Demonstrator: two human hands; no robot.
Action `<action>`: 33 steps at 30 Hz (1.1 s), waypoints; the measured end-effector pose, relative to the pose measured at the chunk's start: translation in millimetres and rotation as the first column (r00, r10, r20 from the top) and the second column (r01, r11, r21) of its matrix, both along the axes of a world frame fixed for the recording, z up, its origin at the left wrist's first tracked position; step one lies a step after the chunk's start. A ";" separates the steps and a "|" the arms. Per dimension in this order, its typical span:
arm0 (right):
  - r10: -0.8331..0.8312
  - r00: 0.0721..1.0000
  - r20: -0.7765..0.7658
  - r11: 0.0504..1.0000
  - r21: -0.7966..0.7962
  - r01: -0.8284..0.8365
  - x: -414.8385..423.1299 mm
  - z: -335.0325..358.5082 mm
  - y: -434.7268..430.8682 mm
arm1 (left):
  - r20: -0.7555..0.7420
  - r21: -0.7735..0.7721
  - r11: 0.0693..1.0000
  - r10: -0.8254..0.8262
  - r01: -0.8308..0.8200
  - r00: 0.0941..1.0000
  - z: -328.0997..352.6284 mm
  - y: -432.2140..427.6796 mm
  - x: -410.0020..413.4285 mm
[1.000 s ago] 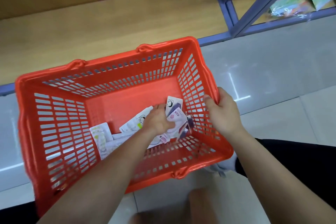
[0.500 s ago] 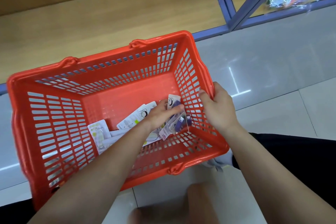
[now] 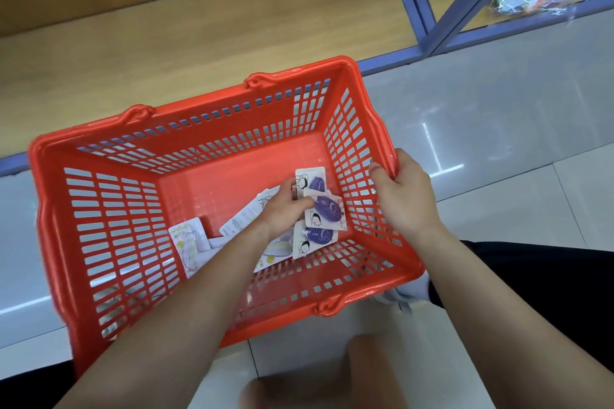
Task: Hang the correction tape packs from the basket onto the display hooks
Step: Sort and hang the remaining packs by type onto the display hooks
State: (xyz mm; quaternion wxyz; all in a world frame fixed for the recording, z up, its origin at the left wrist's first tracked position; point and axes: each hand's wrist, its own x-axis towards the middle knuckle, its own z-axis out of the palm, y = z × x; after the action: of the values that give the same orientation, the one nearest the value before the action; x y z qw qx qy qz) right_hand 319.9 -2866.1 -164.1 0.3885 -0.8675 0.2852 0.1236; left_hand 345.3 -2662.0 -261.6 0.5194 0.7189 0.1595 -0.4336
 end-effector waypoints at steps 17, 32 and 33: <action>0.005 1.000 -0.009 1.000 -0.008 -0.006 -0.1 3.5 1.9 | 0.091 0.151 0.974 -0.185 0.170 0.979 -1.2 -16.4 -14.5; 0.010 1.000 -0.025 0.999 0.052 -0.008 -0.9 12.3 0.7 | 0.102 0.022 0.999 -0.038 0.036 0.994 28.0 11.3 -4.3; 0.007 1.000 -0.019 0.998 0.058 -0.006 -0.9 14.1 0.5 | 0.113 -0.001 1.000 -0.007 0.007 0.994 32.0 18.4 -0.6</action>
State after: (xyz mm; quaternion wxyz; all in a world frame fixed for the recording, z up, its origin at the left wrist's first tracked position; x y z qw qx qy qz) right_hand 319.0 -2865.6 -149.9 0.4104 -0.8554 0.2824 0.1416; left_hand 344.7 -2643.6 -229.6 0.5266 0.7426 0.1270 -0.3939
